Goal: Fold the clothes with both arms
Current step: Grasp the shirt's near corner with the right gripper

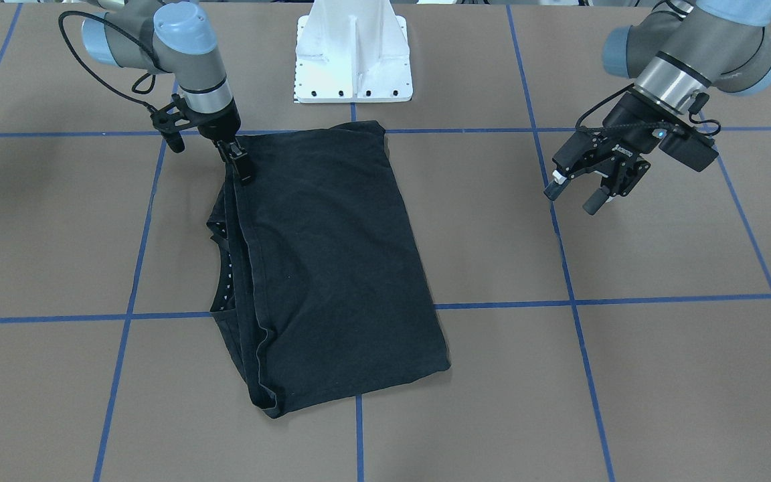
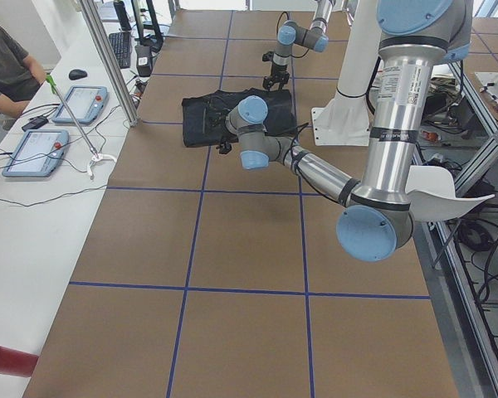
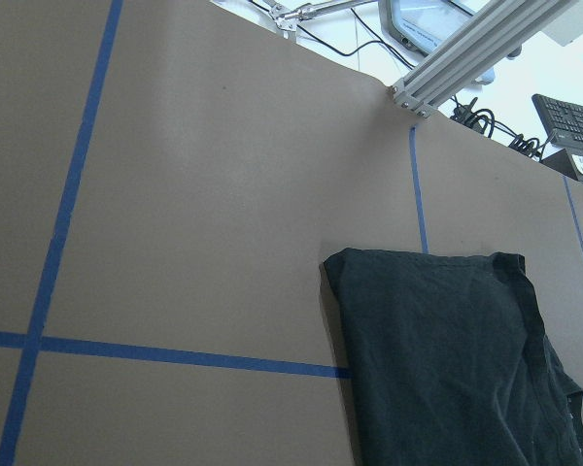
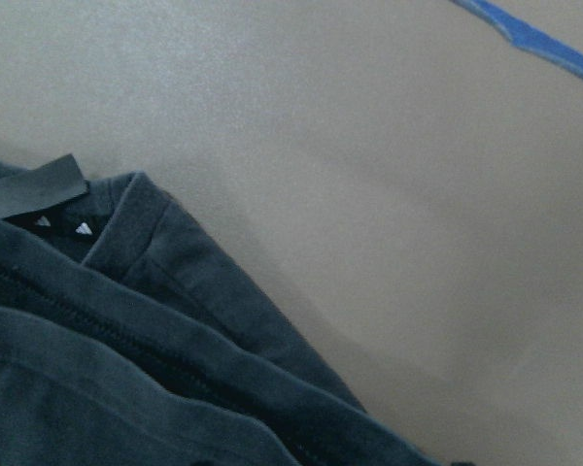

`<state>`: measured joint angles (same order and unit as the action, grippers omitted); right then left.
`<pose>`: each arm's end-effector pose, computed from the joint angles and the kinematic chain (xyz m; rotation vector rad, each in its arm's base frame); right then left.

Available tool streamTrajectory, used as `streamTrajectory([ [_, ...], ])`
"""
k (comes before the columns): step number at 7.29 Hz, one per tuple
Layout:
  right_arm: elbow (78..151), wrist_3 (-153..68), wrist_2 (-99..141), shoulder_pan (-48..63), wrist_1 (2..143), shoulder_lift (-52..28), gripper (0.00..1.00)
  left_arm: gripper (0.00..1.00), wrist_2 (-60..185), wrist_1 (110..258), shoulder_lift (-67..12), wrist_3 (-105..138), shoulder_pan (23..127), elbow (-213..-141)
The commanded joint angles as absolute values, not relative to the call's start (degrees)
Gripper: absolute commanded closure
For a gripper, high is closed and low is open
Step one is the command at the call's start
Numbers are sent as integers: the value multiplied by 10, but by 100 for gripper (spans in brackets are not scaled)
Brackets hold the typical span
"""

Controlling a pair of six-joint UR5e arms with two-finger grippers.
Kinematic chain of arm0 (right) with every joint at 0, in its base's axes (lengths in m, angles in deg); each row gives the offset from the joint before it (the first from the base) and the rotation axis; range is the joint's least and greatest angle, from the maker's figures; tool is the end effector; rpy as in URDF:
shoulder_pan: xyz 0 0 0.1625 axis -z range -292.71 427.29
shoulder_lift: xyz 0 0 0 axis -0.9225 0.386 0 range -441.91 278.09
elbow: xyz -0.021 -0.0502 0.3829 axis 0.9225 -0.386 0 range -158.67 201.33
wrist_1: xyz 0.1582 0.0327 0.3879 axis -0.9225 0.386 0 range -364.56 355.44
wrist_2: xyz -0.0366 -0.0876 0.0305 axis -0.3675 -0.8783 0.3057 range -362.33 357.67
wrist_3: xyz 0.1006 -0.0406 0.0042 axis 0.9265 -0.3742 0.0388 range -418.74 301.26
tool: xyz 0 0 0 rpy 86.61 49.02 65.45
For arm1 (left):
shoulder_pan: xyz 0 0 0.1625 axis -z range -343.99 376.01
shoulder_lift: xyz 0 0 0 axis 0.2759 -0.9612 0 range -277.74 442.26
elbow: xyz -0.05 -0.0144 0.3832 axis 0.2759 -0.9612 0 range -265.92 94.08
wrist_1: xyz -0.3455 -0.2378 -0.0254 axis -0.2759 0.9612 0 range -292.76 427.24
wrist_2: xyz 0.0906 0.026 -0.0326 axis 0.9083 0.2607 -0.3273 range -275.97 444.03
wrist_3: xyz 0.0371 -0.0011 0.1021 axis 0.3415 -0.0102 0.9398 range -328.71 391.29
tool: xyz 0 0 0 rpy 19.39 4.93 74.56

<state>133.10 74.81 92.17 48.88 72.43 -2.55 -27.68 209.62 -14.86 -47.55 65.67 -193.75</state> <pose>-0.4870 -0.2937 0.3340 -0.2562 -0.7913 0.9907 0.2719 -0.4640 0.3029 0.3997 1.3127 -0.3083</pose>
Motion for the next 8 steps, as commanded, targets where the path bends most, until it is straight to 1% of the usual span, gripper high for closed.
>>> streamTrajectory([
  [1,1326,746,922,490,724,-25,16,0,-277,2096,-149,-475,657,-1938],
  [2,1326,748,922,490,724,-27,27,0,-277,2096,-149,-475,657,-1938],
  [4,1329,752,921,490,724,-28,73,0,-277,2096,-148,-475,657,-1938],
  [5,1329,746,922,489,724,-27,100,0,-277,2096,-144,-475,657,-1938],
  [7,1322,742,922,490,696,-22,100,0,-277,2096,-143,-475,657,-1942],
  [8,1330,741,928,488,697,-24,100,0,-277,2096,-141,-475,657,-1942],
])
